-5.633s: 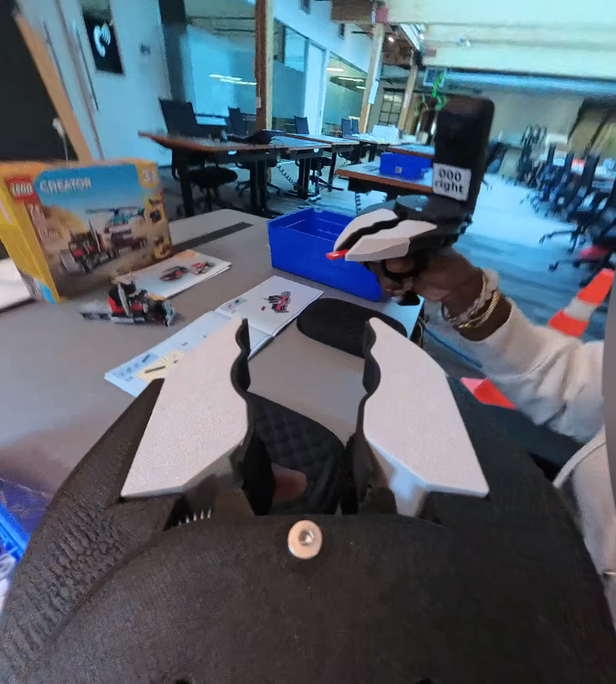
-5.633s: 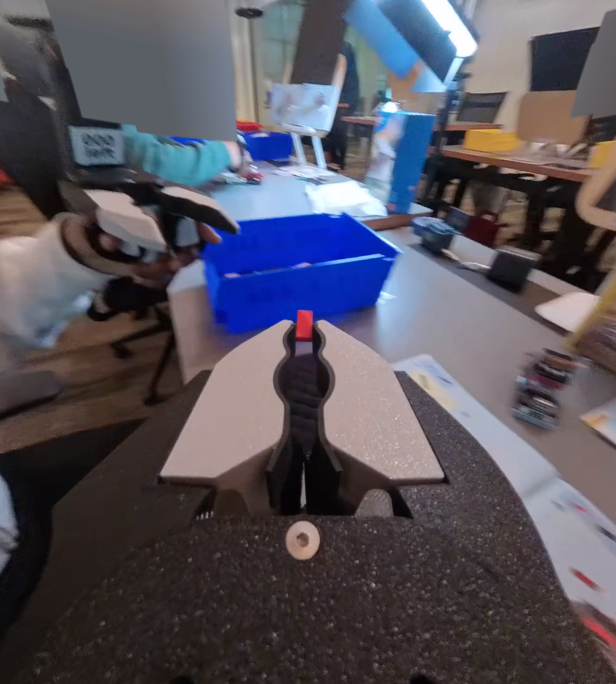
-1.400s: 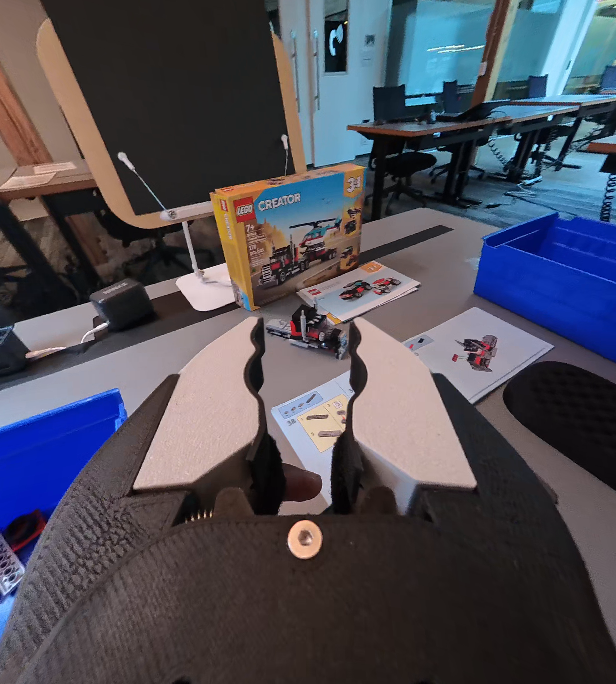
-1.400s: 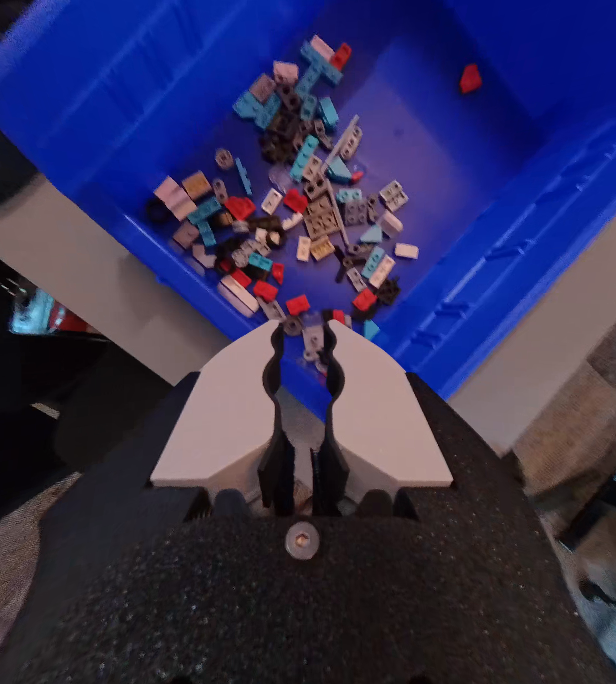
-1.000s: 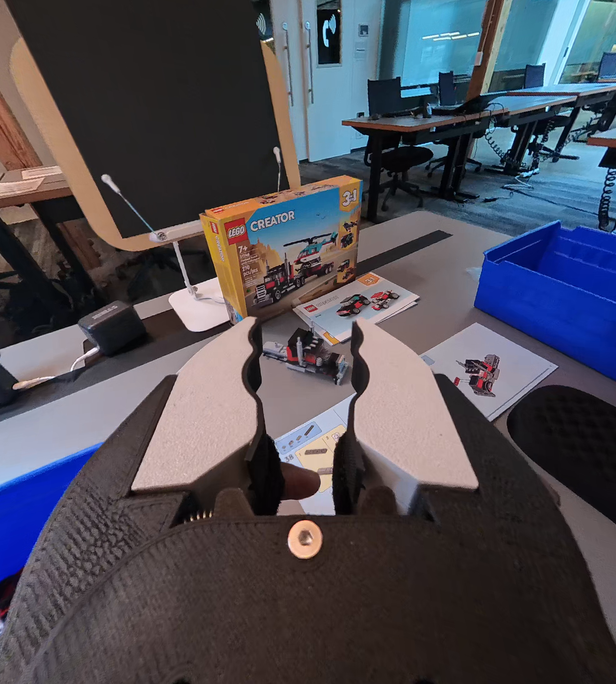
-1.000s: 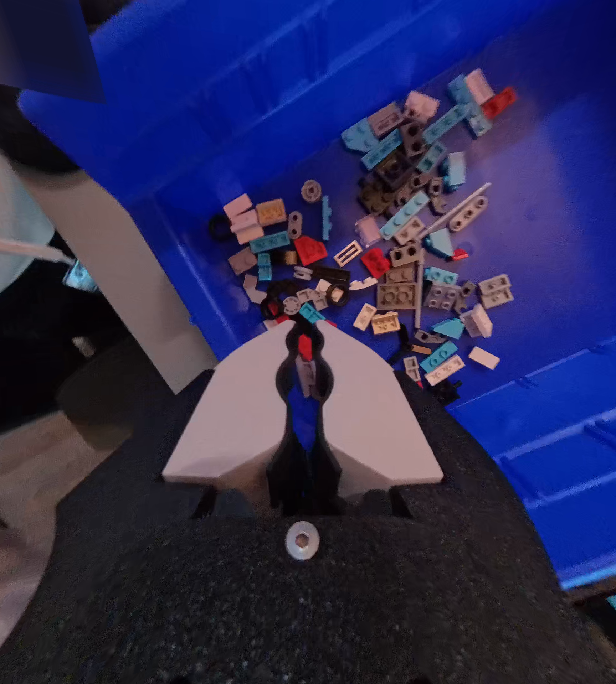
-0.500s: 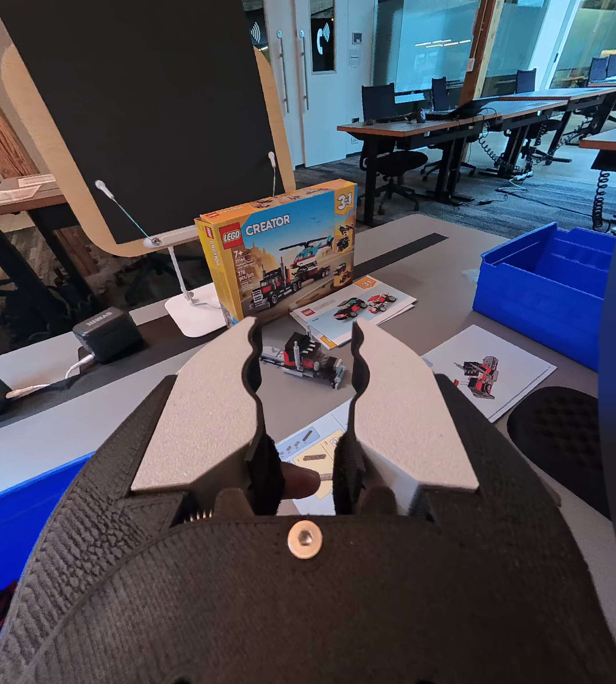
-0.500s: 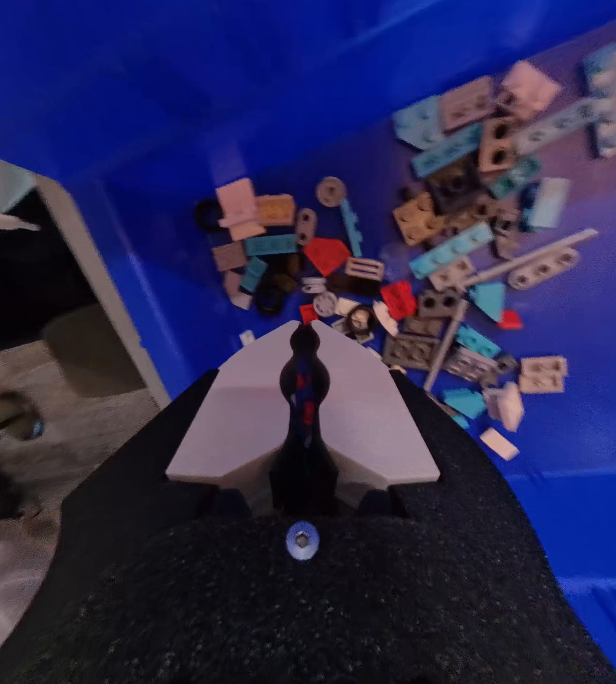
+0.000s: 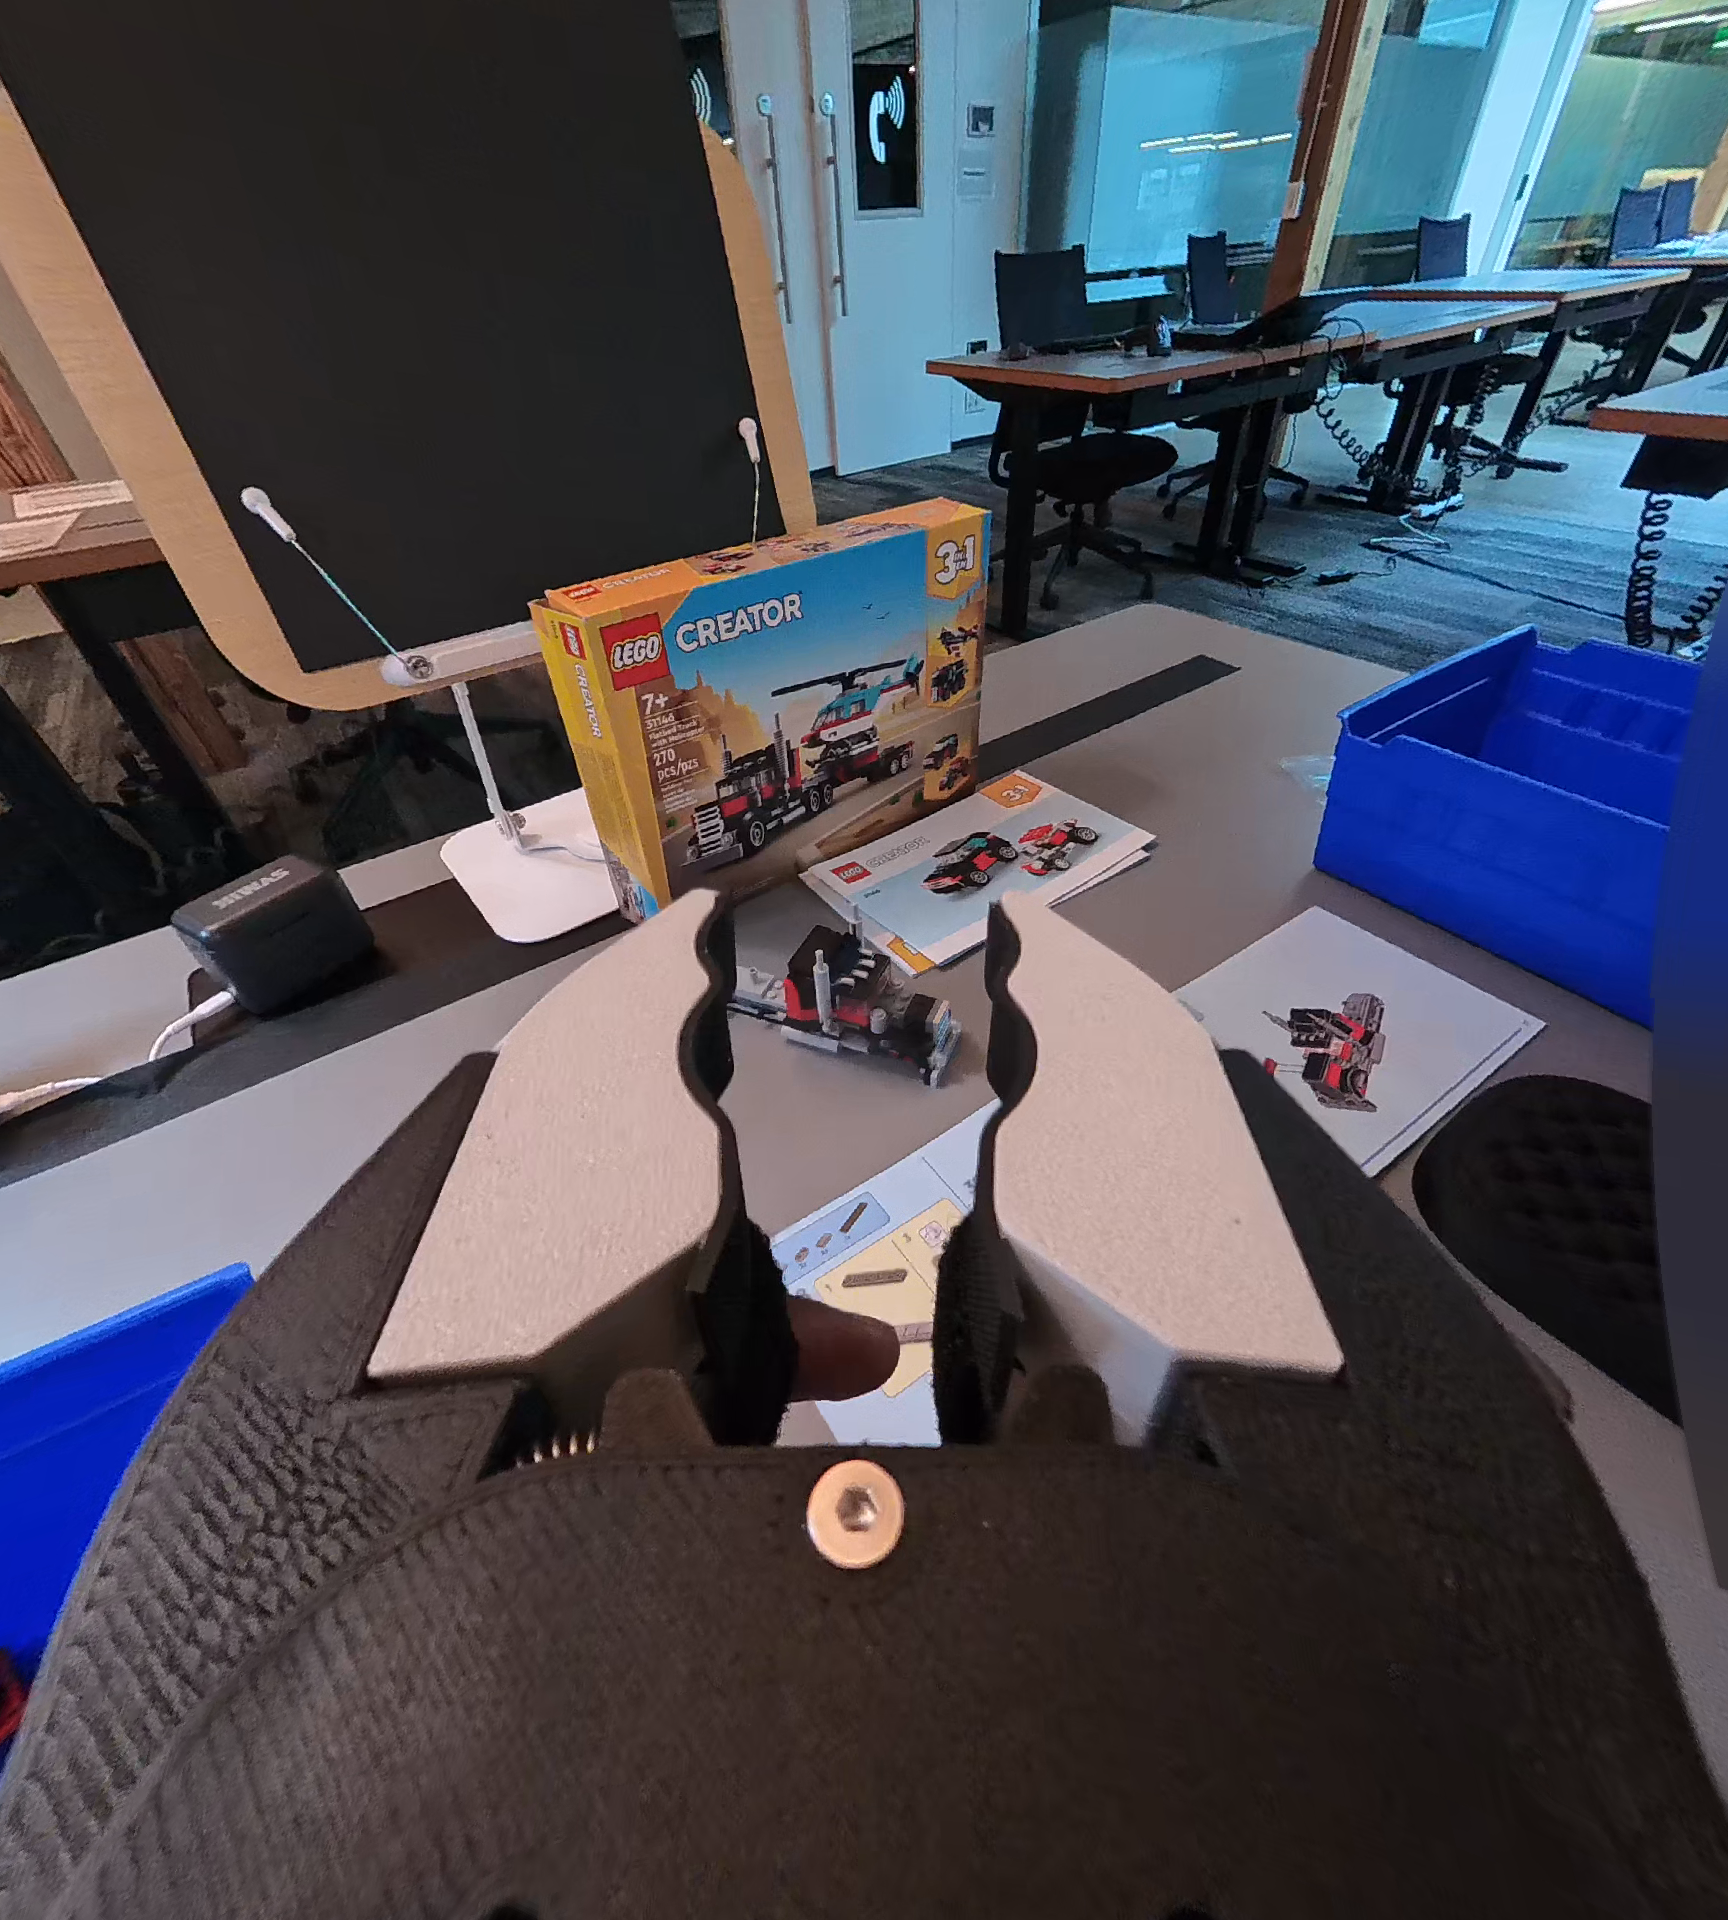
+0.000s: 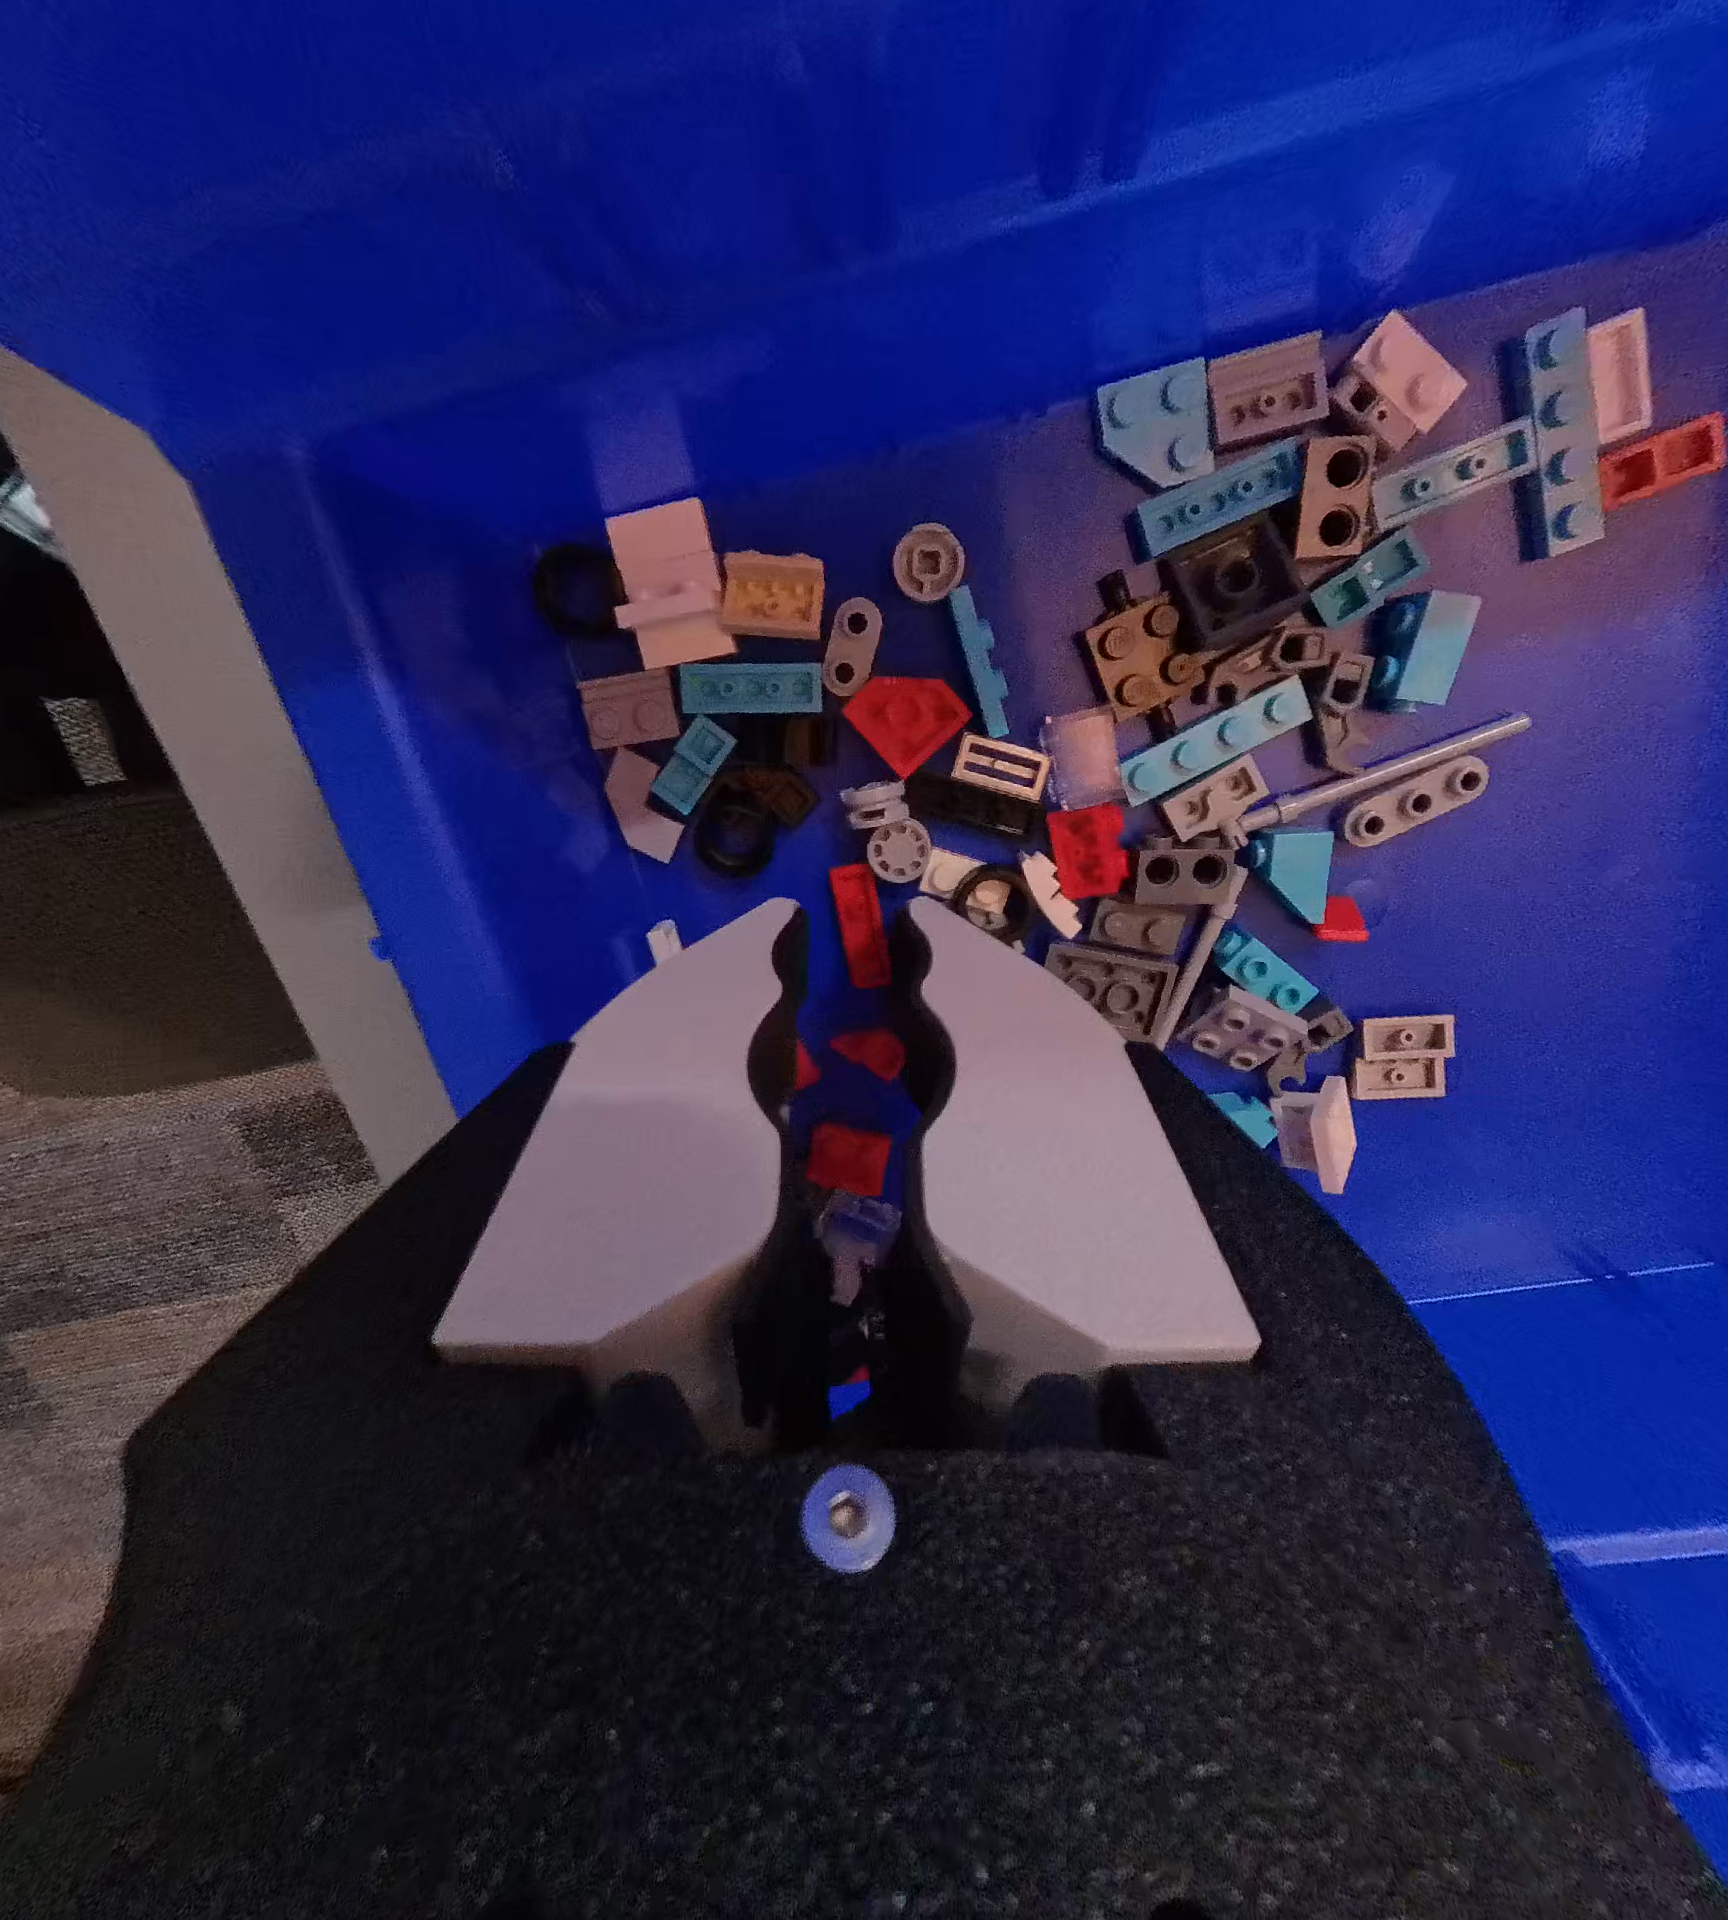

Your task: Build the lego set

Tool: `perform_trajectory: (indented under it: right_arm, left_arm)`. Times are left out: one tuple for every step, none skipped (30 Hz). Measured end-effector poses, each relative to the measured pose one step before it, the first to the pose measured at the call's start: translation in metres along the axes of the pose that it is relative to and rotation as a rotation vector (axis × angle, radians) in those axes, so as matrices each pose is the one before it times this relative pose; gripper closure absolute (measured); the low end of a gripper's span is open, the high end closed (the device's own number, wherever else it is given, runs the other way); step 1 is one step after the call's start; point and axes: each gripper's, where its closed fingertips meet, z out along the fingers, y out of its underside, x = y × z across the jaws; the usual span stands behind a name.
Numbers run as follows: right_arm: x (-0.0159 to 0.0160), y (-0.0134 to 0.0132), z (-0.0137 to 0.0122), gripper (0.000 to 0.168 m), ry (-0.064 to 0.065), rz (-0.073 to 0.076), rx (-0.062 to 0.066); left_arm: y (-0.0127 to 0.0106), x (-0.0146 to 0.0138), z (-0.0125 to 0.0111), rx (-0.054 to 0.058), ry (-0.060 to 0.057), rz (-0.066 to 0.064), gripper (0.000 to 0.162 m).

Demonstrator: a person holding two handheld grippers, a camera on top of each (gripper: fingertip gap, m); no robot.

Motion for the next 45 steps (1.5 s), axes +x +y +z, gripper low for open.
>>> perform_trajectory:
  right_arm:
    - [0.00017, 0.00097, 0.00253, 0.152, -0.0002, 0.0005, -0.0084]
    - [-0.00081, -0.00082, 0.00197, 0.153, -0.0057, -0.0011, 0.0026]
    - [0.00076, -0.00009, 0.00188, 0.156, 0.0067, 0.0000, -0.0031]
    - [0.00203, -0.00061, 0.00031, 0.159, 0.0148, -0.0042, 0.0042]
    - [-0.00012, 0.00027, -0.00009, 0.159, 0.0002, -0.0045, -0.0008]
    - [-0.00012, 0.00025, -0.00014, 0.160, -0.0021, -0.0038, 0.0008]
    - [-0.00016, 0.00156, -0.00058, 0.160, -0.0015, 0.0053, -0.0070]
    - [0.00044, 0.00242, -0.00156, 0.160, 0.0044, 0.0137, -0.0128]
    - [0.00061, -0.00199, -0.00445, 0.160, 0.0100, 0.0183, 0.0195]
    - [0.00105, -0.00658, -0.00792, 0.160, 0.0141, 0.0271, 0.0529]
    - [0.00110, -0.00884, -0.01078, 0.160, 0.0140, 0.0377, 0.0676]
    - [0.00165, -0.01220, -0.01257, 0.160, 0.0187, 0.0432, 0.0877]
    - [0.00203, -0.01700, -0.01360, 0.160, 0.0223, 0.0438, 0.1156]
    - [-0.00063, -0.02241, -0.01347, 0.160, 0.0055, 0.0395, 0.1423]
    - [-0.00232, -0.02682, -0.01159, 0.160, -0.0063, 0.0358, 0.1596]
    - [-0.00227, -0.02922, -0.00816, 0.160, -0.0078, 0.0358, 0.1668]
    - [-0.00574, -0.02851, -0.00320, 0.160, -0.0389, 0.0378, 0.1622]
    - [-0.00983, -0.02647, 0.00214, 0.160, -0.0754, 0.0409, 0.1556]
    - [-0.01031, -0.02233, 0.00643, 0.160, -0.0843, 0.0484, 0.1423]
    - [-0.01115, -0.01781, 0.00956, 0.160, -0.0924, 0.0426, 0.1241]
    - [-0.01202, -0.01394, 0.01210, 0.161, -0.0982, 0.0326, 0.1154]
    - [-0.00796, -0.00947, 0.01384, 0.161, -0.0760, 0.0376, 0.1062]
    - [-0.00641, -0.00378, 0.01482, 0.161, -0.0728, 0.0406, 0.0863]
    - [-0.00680, 0.00102, 0.01497, 0.160, -0.0818, 0.0332, 0.0656]
    - [-0.00214, 0.00446, 0.01428, 0.160, -0.0535, 0.0289, 0.0538]
    - [0.00086, 0.00690, 0.01290, 0.160, -0.0381, 0.0269, 0.0482]
    - [0.00348, 0.00897, 0.01114, 0.160, -0.0278, 0.0310, 0.0401]
    - [0.00803, 0.00974, 0.00873, 0.160, 0.0015, 0.0311, 0.0378]
    - [0.01011, 0.00925, 0.00648, 0.160, 0.0149, 0.0268, 0.0393]
    - [0.01002, 0.00889, 0.00495, 0.160, 0.0158, 0.0197, 0.0377]
    - [0.01104, 0.00914, 0.00382, 0.160, 0.0278, 0.0201, 0.0316]
    - [0.00811, 0.00890, 0.00359, 0.160, 0.0112, 0.0200, 0.0205]
    - [0.00670, 0.00823, 0.00340, 0.161, 0.0073, 0.0178, 0.0143]
    - [0.00569, 0.00730, 0.00307, 0.161, 0.0061, 0.0187, 0.0068]
    - [0.00459, 0.00565, 0.00277, 0.161, 0.0041, 0.0124, 0.0020]
    - [0.00360, 0.00431, 0.00234, 0.161, 0.0022, 0.0035, -0.0005]
    - [0.00280, 0.00420, 0.00238, 0.161, 0.0011, 0.0028, -0.0057]
    - [0.00272, 0.00498, 0.00229, 0.161, 0.0036, 0.0021, -0.0130]
    - [0.00235, 0.00472, 0.00214, 0.160, 0.0026, -0.0008, -0.0143]
    - [0.00258, 0.00378, 0.00181, 0.160, 0.0045, -0.0015, -0.0092]
    - [0.00256, 0.00286, 0.00145, 0.160, 0.0056, 0.0015, -0.0065]
    - [0.00145, 0.00215, 0.00126, 0.161, -0.0032, 0.0041, -0.0050]
    - [0.00112, 0.00215, 0.00113, 0.161, -0.0027, 0.0071, -0.0060]
    - [0.00139, 0.00235, 0.00086, 0.161, 0.0009, 0.0046, -0.0053]
    - [0.00146, 0.00282, 0.00083, 0.160, 0.0019, 0.0026, -0.0084]
  left_arm:
    - [0.00088, -0.00032, -0.00045, -0.0050, 0.0001, 0.0007, 0.115]
    - [0.00071, -0.00016, -0.00060, -0.0044, -0.0001, 0.0023, 0.115]
    - [0.00053, 0.00014, -0.00079, -0.0020, 0.0000, 0.0031, 0.115]
    - [0.00020, 0.00023, -0.00088, 0.0009, 0.0005, 0.0015, 0.115]
    - [-0.00012, 0.00052, -0.00096, 0.0028, 0.0012, -0.0011, 0.115]
    - [-0.00006, 0.00069, -0.00104, 0.0042, 0.0021, -0.0028, 0.115]
    - [-0.00010, 0.00074, -0.00121, 0.0047, 0.0031, -0.0030, 0.115]
    - [-0.00011, 0.00080, -0.00122, 0.0046, 0.0034, -0.0032, 0.115]
    - [-0.00005, 0.00097, -0.00119, 0.0050, 0.0048, -0.0043, 0.115]
    - [-0.00022, 0.00148, -0.00095, 0.0069, 0.0078, -0.0061, 0.115]
    - [-0.00026, 0.00216, -0.00068, 0.0101, 0.0112, -0.0076, 0.115]
    - [-0.00016, 0.00285, -0.00006, 0.0110, 0.0133, -0.0069, 0.115]
    - [-0.00013, 0.00289, 0.00058, 0.0134, 0.0117, -0.0053, 0.115]
    - [-0.00044, 0.00276, 0.00176, 0.0207, 0.0089, -0.0066, 0.116]
    - [-0.00071, 0.00372, 0.00319, 0.0292, 0.0117, -0.0113, 0.115]
    - [-0.00018, 0.00572, 0.00448, 0.0282, 0.0240, -0.0133, 0.115]
    - [0.00054, 0.00763, 0.00561, 0.0211, 0.0346, -0.0132, 0.115]
    - [0.00007, 0.00859, 0.00643, 0.0233, 0.0384, -0.0171, 0.115]
    - [-0.00120, 0.01019, 0.00752, 0.0353, 0.0456, -0.0284, 0.115]
    - [-0.00196, 0.01318, 0.00850, 0.0443, 0.0646, -0.0455, 0.116]
    - [-0.00142, 0.01629, 0.00908, 0.0435, 0.0863, -0.0658, 0.116]
    - [-0.00087, 0.01717, 0.00949, 0.0432, 0.0966, -0.0881, 0.116]
    - [-0.00047, 0.01726, 0.00941, 0.0427, 0.1019, -0.1002, 0.116]
    - [0.00078, 0.01739, 0.00887, 0.0371, 0.1075, -0.0952, 0.116]
    - [0.00223, 0.01527, 0.00815, 0.0294, 0.0946, -0.0827, 0.117]
    - [0.00426, 0.01120, 0.00769, 0.0175, 0.0673, -0.0620, 0.117]
    - [0.00635, 0.00752, 0.00673, 0.0000, 0.0388, -0.0298, 0.117]
    - [0.00727, 0.00378, 0.00534, -0.0160, 0.0069, 0.0117, 0.117]
    - [0.00677, -0.00038, 0.00370, -0.0239, -0.0309, 0.0564, 0.116]
    - [0.00519, -0.00381, 0.00187, -0.0227, -0.0657, 0.0914, 0.116]
    - [0.00291, -0.00431, -0.00003, -0.0160, -0.0748, 0.1072, 0.115]
    - [0.00102, -0.00308, -0.00128, -0.0111, -0.0617, 0.0981, 0.116]
    - [0.00058, -0.00280, -0.00176, -0.0153, -0.0477, 0.0710, 0.116]
    - [0.00041, -0.00256, -0.00215, -0.0144, -0.0307, 0.0383, 0.118]
    - [-0.00072, -0.00135, -0.00259, -0.0041, -0.0104, 0.0059, 0.120]
    - [-0.00147, -0.00119, -0.00273, 0.0041, 0.0006, -0.0181, 0.124]
    - [-0.00091, -0.00213, -0.00274, 0.0032, -0.0020, -0.0280, 0.127]
    - [0.00023, -0.00296, -0.00245, -0.0007, -0.0081, -0.0254, 0.130]
    - [0.00083, -0.00312, -0.00206, 0.0005, -0.0108, -0.0198, 0.132]
    - [0.00064, -0.00251, -0.00178, 0.0049, -0.0094, -0.0161, 0.132]
    - [0.00040, -0.00106, -0.00159, 0.0081, -0.0017, -0.0133, 0.133]
    - [0.00079, -0.00031, -0.00131, 0.0055, 0.0038, -0.0118, 0.134]
    - [0.00103, -0.00107, -0.00123, 0.0008, -0.0018, -0.0093, 0.134]
    - [0.00107, -0.00151, -0.00121, -0.0008, -0.0054, -0.0030, 0.137]
    - [0.00045, -0.00099, -0.00123, 0.0012, -0.0031, 0.0014, 0.139]
